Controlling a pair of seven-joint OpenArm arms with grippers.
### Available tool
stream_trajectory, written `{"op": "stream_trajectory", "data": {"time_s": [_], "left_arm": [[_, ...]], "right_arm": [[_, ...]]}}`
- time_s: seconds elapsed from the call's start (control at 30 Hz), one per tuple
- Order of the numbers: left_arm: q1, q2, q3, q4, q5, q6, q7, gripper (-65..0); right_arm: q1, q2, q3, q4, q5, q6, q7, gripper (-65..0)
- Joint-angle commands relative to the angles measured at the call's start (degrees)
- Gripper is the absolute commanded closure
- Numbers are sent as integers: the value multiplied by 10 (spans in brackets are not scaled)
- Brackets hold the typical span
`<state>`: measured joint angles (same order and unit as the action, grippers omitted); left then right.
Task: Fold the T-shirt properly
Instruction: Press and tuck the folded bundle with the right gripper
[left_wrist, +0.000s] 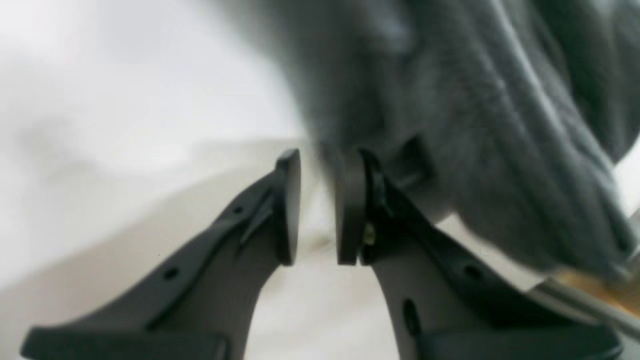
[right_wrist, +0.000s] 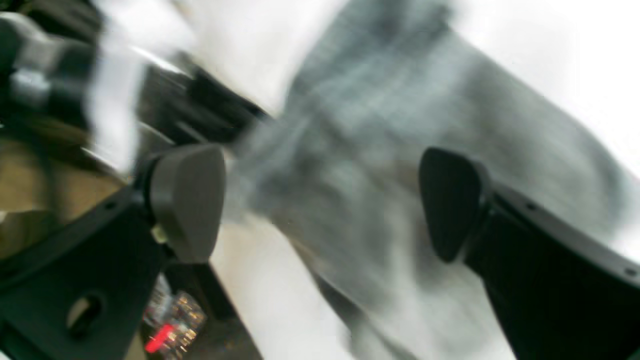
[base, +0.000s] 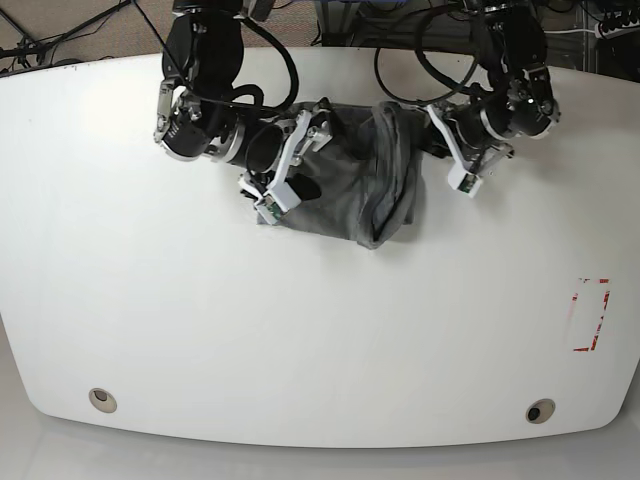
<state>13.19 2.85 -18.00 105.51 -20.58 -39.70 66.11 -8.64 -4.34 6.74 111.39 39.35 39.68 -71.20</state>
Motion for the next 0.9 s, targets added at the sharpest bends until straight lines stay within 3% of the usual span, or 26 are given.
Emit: {"op": "stream_trajectory", "data": {"time_s": [0.0,0.1,0.3,0.53,0.67,0.87], "left_arm": [[0,-1,-2,41,-46,-3,-11,-110],[11,-20,-38,62,-82,-3,-11,-108],[11,-68,-131,63,-130,-3,-11,-108],[10,-126,-221,60,-87,-3,-12,-108],[11,-163,-262,60,-76,-3,-12,-108],[30,-171,-307,60,-77,-3,-11,-108]], "right_arm": [[3,18,0,12,11,3,10,-569],[3,34,-1,12,11,3,10,-569],[2,35,-26,11,11,3,10,-569],[17,28,-78,-14,-6,3,12,-569],[39,17,-123,-34,-63,3,20,-569],[75,19,-202,-88,-80,3,32,-569]]}}
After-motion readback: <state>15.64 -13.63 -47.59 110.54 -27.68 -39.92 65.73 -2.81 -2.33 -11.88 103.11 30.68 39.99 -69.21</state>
